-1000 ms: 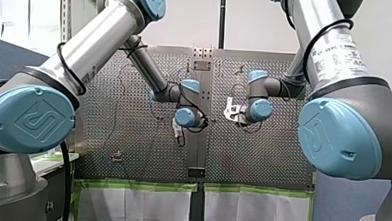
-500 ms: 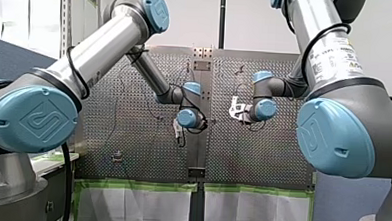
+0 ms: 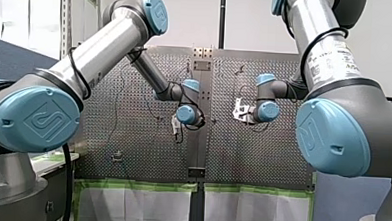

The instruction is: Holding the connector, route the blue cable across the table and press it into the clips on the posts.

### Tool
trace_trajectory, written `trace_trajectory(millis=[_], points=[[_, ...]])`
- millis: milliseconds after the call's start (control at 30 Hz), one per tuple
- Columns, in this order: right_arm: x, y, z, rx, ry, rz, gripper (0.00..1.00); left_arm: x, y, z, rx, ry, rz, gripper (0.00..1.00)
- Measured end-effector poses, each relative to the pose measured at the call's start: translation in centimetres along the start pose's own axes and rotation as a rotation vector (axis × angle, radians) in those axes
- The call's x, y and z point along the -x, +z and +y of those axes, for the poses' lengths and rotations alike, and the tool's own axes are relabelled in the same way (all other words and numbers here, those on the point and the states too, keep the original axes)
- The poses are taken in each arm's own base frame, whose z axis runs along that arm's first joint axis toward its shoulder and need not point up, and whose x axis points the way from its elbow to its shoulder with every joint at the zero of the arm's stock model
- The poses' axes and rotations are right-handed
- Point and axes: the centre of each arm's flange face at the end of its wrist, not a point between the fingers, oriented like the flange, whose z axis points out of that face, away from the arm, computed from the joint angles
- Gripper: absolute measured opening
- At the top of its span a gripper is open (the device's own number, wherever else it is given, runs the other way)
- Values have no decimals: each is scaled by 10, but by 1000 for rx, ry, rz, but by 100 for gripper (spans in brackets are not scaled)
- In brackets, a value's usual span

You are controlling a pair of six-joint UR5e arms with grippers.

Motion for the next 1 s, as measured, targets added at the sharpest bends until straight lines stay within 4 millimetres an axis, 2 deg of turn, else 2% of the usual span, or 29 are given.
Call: trace_trajectory(millis=[33,67,100,133,167,233,267,300,333,533,733,1000], points=[[0,0,0,0,-4,0,0,-1,-1,0,5,2,3,31],[0,0,1,1,-9,0,0,-1,-2,0,11,5,6,31],[0,0,1,1,-12,0,0,-2,-3,-1,15,7,9,38],[0,1,1,1,-16,0,0,-2,-4,-1,21,11,12,52],[0,1,2,2,-22,0,0,-3,-5,-2,29,18,17,52],[0,1,3,4,-30,0,0,-4,-7,-3,38,29,29,74],[0,1,3,4,-35,0,0,-5,-9,-3,42,36,39,74],[0,1,3,4,-39,0,0,-6,-10,-3,45,42,46,96],[0,1,4,4,-43,-1,0,-7,-11,-3,47,48,53,100],[0,1,4,5,-59,-1,0,-9,-20,-5,61,97,102,100],[0,1,4,5,-70,-2,0,-2,-35,-13,65,93,95,100],[-1,1,8,11,-71,0,0,11,-70,-30,65,107,93,100]])
